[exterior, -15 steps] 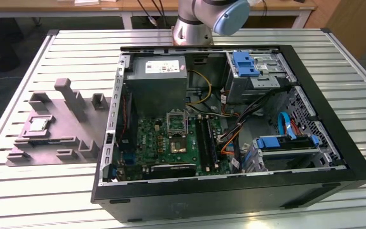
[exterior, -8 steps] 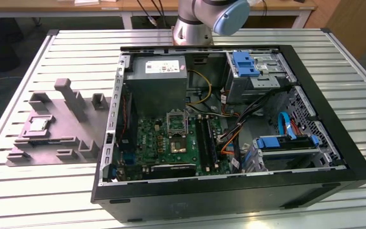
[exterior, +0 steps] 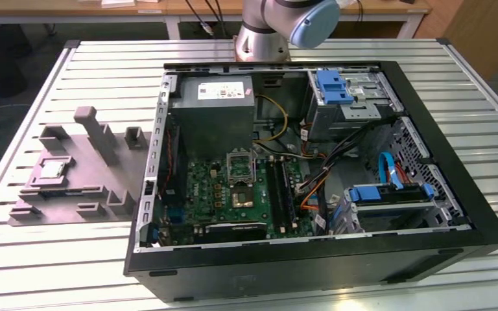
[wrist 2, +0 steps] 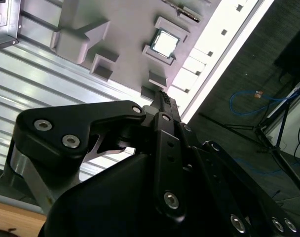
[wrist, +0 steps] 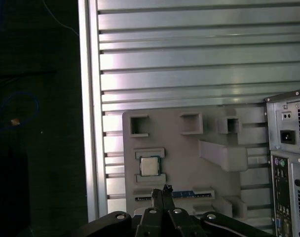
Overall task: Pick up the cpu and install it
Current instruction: 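Reach for the cpu, then pick up the cpu and move it towards the insertion slot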
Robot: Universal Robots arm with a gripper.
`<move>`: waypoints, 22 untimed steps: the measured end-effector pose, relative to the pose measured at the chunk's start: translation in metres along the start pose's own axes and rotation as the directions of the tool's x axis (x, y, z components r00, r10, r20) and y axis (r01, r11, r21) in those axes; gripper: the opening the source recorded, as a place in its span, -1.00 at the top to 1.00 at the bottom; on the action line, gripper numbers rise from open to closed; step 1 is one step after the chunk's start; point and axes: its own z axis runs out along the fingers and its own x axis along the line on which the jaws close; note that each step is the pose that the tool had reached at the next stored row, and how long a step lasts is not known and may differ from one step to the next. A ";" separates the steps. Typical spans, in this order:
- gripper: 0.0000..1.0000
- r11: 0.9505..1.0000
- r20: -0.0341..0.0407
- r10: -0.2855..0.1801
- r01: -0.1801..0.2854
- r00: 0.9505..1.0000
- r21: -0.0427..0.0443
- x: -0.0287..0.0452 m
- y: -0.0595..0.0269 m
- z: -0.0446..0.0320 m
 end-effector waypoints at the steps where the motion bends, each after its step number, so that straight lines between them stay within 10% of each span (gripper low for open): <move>1: 0.79 1.000 0.000 0.000 0.000 1.000 0.000 0.0005 -0.0001 0.0000; 22: 0.79 1.000 0.000 0.000 0.000 1.000 0.000 0.0112 -0.0009 -0.0002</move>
